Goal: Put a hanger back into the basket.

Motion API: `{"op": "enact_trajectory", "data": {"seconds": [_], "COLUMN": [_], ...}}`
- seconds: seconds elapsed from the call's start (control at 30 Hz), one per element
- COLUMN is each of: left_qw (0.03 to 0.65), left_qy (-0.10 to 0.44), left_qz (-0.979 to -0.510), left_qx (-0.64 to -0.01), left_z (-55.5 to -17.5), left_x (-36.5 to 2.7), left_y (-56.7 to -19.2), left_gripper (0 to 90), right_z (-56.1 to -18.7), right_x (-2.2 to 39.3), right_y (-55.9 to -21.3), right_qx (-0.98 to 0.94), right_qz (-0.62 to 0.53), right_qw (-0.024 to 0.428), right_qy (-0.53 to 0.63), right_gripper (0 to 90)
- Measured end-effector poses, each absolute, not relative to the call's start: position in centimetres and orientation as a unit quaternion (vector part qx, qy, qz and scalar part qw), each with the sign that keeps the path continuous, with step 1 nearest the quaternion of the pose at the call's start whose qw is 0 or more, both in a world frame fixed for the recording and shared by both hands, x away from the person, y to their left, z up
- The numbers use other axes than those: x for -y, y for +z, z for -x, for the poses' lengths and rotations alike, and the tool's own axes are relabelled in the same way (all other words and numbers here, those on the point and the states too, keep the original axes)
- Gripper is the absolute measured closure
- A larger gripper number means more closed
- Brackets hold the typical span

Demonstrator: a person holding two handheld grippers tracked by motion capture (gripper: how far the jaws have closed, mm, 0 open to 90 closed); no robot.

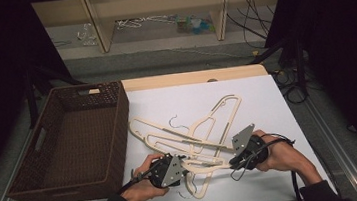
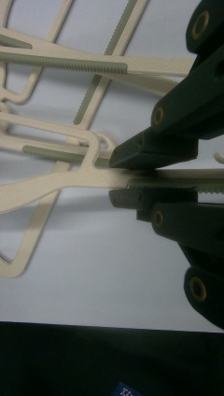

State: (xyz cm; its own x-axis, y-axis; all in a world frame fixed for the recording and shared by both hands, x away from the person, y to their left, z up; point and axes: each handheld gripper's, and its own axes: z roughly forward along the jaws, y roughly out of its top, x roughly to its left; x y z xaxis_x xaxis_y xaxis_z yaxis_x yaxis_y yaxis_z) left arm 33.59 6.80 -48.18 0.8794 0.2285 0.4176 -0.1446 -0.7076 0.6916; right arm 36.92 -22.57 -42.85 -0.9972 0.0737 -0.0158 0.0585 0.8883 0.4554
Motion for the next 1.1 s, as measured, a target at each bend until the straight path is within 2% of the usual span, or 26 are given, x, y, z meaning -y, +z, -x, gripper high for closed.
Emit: {"op": "enact_trajectory", "data": {"seconds": [0.5, 0.7, 0.87, 1.1], "left_qw": [0.354, 0.366, 0.376, 0.368], "left_qy": [0.274, 0.289, 0.312, 0.331], "left_qz": [-0.889, -0.878, -0.865, -0.861], "left_qx": [0.099, 0.111, 0.115, 0.118], "left_z": [-34.1, -34.4, -35.1, -36.3], "left_x": [-6.3, -5.8, -5.4, -4.9], "left_y": [-46.5, -46.0, -44.9, -43.7], "left_gripper": [72.8, 77.4, 82.2, 85.2], "right_z": [-37.5, -37.8, -37.7, -36.9], "right_x": [23.8, 24.7, 25.3, 27.0], "right_y": [-42.8, -42.2, -40.2, -36.1], "right_qx": [-0.964, -0.958, -0.948, -0.918], "right_qz": [-0.049, -0.073, -0.098, -0.127], "right_qw": [0.004, 0.014, 0.069, 0.149], "right_qy": [0.262, 0.277, 0.294, 0.346], "right_gripper": [79.8, 74.1, 62.5, 56.4]}}
